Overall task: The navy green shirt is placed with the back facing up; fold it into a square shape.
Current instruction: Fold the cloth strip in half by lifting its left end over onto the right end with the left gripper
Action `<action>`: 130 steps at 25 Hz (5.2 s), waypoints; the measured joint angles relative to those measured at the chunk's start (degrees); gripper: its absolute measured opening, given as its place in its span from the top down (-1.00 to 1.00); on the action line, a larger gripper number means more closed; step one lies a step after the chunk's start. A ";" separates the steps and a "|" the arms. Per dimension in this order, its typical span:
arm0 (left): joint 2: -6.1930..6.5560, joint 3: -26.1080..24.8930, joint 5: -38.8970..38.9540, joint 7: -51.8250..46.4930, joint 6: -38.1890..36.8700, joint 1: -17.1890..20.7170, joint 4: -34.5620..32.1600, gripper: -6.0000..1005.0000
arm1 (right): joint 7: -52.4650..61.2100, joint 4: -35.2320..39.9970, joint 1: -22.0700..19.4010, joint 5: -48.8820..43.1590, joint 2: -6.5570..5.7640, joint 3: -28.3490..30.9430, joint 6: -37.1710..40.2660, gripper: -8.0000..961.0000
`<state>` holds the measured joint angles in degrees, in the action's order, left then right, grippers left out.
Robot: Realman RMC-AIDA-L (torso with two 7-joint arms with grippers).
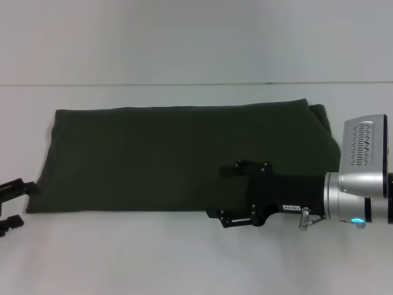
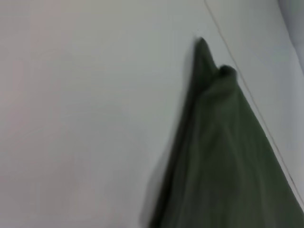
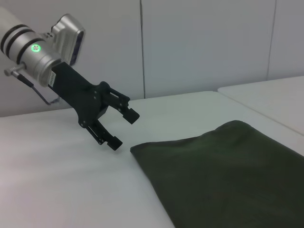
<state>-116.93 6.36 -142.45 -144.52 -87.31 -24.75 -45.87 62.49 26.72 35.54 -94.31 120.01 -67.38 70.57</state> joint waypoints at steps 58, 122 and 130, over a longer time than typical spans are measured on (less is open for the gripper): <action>2.18 2.30 -1.36 -7.43 10.02 -6.85 9.12 -0.67 | 0.51 -0.71 0.06 0.27 0.23 -0.03 0.29 -0.97; 5.57 0.51 -1.12 3.59 12.20 -8.09 3.09 0.96 | 1.15 -0.72 -7.52 4.25 -0.14 7.82 2.08 -0.97; 3.94 2.76 13.40 3.93 -1.83 -9.93 3.22 0.96 | 1.14 -0.80 -11.68 4.00 -0.24 14.95 1.50 -0.97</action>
<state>-113.00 9.13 -129.04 -140.60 -89.14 -34.68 -42.65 63.63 25.93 23.86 -90.31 119.77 -52.43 72.07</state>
